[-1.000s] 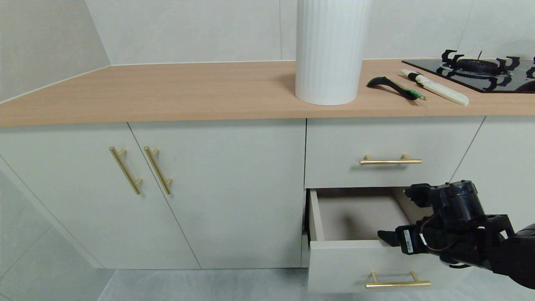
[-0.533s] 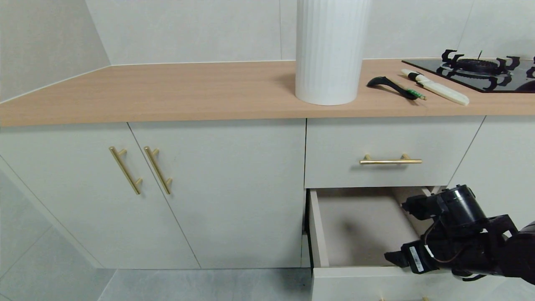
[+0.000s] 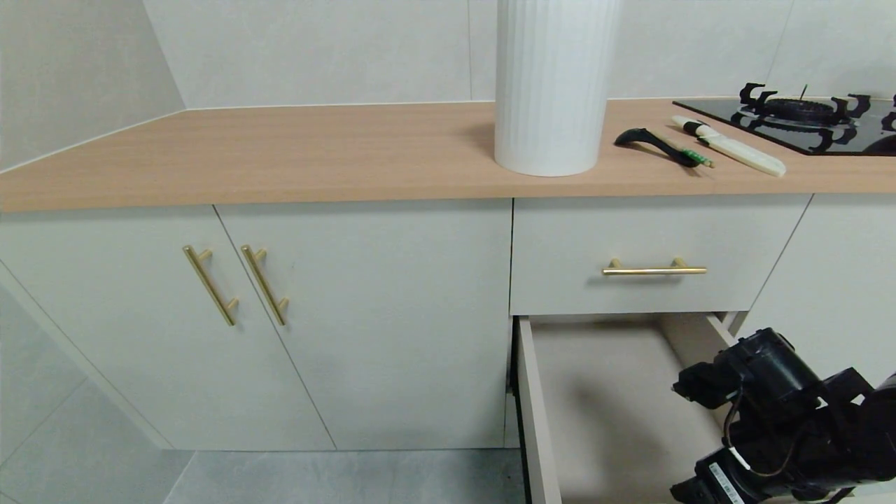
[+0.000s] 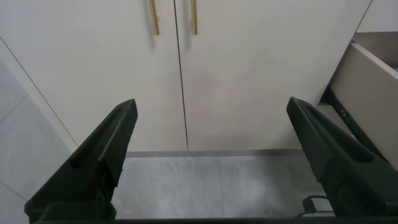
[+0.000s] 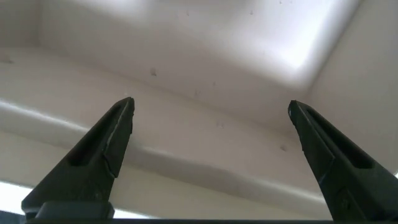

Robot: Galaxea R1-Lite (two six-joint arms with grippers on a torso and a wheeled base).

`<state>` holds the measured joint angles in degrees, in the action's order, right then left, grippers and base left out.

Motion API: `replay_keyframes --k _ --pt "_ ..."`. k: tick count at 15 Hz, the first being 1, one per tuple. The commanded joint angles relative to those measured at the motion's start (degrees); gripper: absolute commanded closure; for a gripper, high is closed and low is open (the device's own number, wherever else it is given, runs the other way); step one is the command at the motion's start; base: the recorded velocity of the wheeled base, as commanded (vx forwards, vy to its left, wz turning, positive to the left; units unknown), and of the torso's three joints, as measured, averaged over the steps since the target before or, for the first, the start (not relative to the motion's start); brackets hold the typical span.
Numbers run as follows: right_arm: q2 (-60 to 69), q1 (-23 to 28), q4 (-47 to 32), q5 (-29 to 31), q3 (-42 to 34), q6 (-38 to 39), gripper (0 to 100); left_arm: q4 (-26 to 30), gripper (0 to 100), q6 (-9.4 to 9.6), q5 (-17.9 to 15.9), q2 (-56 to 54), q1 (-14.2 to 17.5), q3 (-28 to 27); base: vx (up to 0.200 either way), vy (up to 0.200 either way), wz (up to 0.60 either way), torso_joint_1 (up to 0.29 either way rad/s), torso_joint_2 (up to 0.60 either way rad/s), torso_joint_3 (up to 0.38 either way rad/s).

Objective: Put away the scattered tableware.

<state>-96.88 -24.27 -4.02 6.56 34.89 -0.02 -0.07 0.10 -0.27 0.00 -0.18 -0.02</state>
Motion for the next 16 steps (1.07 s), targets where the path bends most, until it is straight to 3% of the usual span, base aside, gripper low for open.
replay_keyframes --k 1,5,9,12,16 --pt "0.99 -1.13 -2.31 0.03 0.44 -0.42 0 -0.01 0 -0.01 0.00 0.09 0.01 0.02 0.000 0.000 0.00 0.000 0.00 0.000" --pt "2.31 -2.62 -10.65 0.12 1.67 -1.65 0 -0.01 0 -0.01 0.00 0.09 0.01 0.02 0.000 0.000 0.00 0.000 0.00 0.000" --pt "2.13 -2.62 -11.01 0.65 3.61 -0.77 0 -0.01 0 -0.01 0.00 0.09 0.01 0.02 0.000 0.000 0.00 0.000 0.00 0.000" --pt "3.19 -2.18 -8.37 0.65 4.84 2.66 0 -0.01 0 -0.01 0.00 0.09 0.01 0.02 0.000 0.000 0.00 0.000 0.00 0.000" --pt "4.07 -0.25 0.77 0.74 4.49 4.33 0 -0.01 0 -0.01 0.00 0.00 0.01 0.02 0.000 0.000 0.00 0.000 0.00 0.000"
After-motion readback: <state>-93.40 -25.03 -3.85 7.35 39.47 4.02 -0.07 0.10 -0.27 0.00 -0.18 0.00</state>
